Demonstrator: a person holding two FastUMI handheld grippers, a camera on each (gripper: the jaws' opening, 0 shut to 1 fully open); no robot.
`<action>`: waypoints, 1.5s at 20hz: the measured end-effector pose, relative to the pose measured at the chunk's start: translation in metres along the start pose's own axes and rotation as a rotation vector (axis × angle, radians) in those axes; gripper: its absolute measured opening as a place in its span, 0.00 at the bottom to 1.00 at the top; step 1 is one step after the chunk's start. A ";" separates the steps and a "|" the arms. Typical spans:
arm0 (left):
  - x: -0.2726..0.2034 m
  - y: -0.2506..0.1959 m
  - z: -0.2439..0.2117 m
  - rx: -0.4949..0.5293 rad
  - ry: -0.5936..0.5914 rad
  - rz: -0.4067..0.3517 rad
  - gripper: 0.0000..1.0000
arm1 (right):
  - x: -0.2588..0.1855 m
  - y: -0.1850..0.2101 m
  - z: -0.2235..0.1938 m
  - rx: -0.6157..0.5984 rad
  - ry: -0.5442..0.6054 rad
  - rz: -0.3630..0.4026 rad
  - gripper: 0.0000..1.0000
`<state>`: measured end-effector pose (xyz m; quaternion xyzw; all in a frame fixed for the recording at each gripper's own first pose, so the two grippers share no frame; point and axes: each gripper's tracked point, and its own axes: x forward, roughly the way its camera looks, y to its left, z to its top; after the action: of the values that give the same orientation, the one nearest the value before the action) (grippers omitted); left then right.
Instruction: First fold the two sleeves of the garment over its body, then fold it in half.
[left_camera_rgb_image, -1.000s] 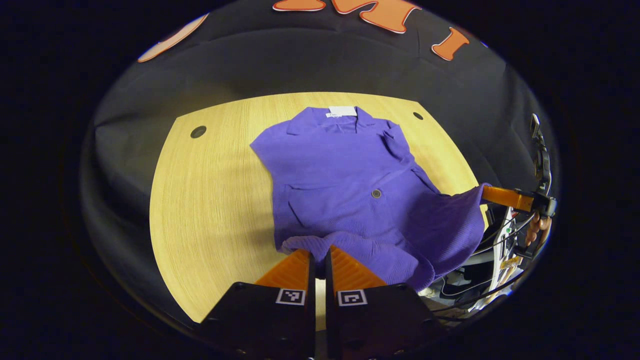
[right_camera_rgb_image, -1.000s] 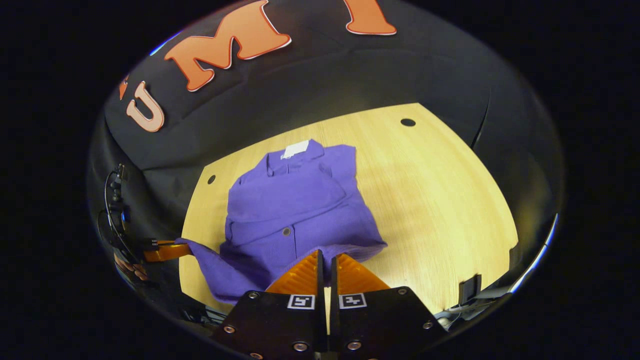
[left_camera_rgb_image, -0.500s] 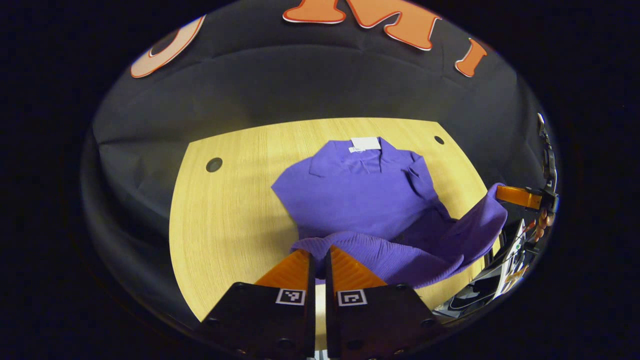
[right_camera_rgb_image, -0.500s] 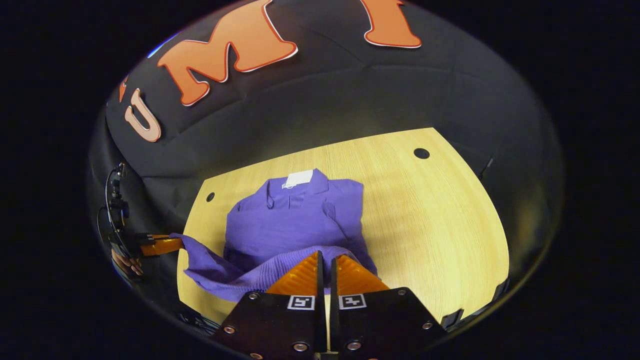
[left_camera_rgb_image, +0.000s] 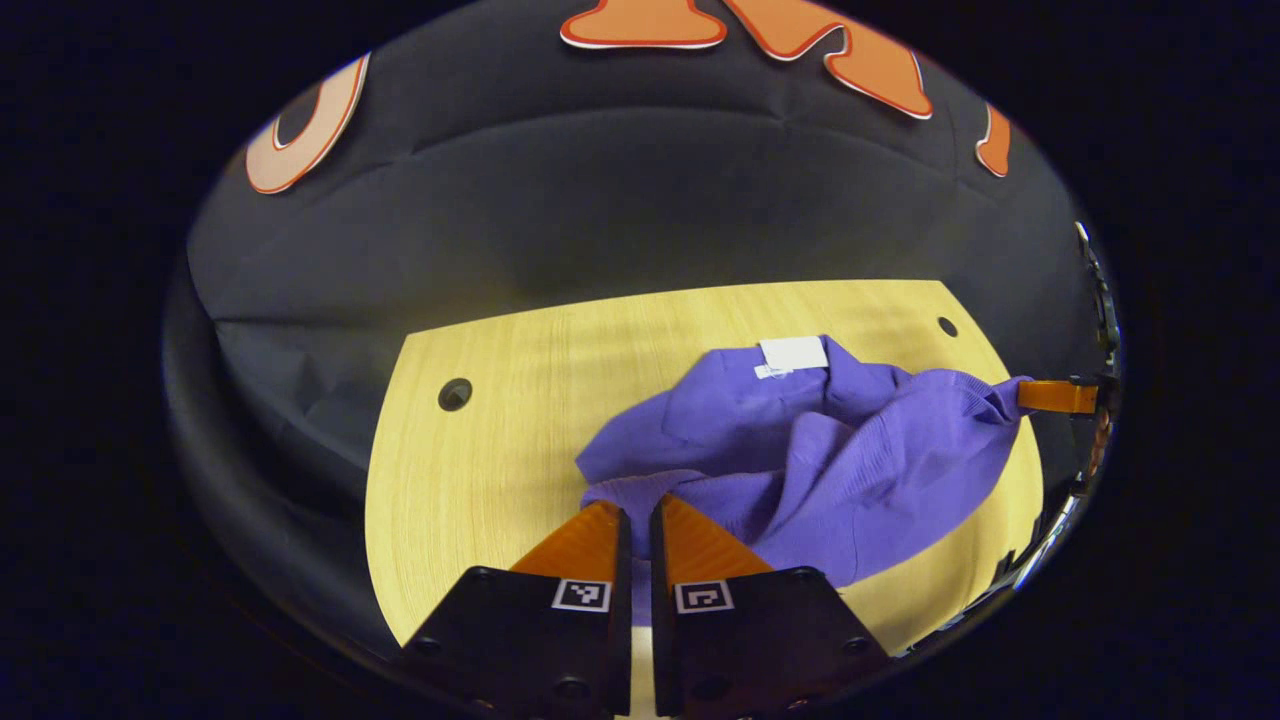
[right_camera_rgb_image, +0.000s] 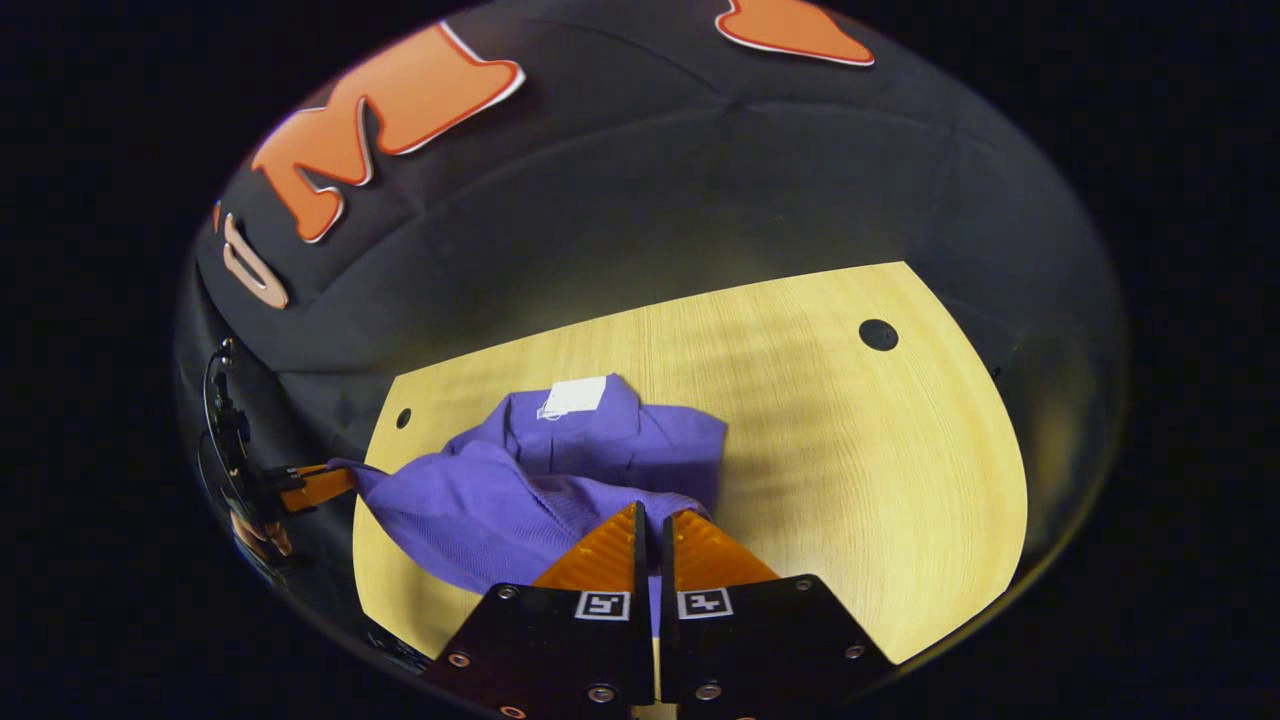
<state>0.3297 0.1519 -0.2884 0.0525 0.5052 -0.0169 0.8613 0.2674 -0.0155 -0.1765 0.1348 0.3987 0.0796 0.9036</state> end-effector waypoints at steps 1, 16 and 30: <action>0.009 0.001 0.005 0.000 -0.009 0.018 0.09 | 0.010 -0.003 0.005 0.003 0.006 -0.001 0.03; 0.053 0.006 0.063 -0.008 -0.173 0.158 0.44 | 0.077 -0.013 0.076 0.164 -0.117 0.027 0.25; -0.065 -0.004 0.097 -0.108 -0.535 0.142 0.99 | -0.015 -0.009 0.083 -0.066 -0.401 -0.112 0.96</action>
<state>0.3817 0.1355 -0.1853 0.0356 0.2551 0.0569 0.9646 0.3199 -0.0425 -0.1151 0.0960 0.2150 0.0139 0.9718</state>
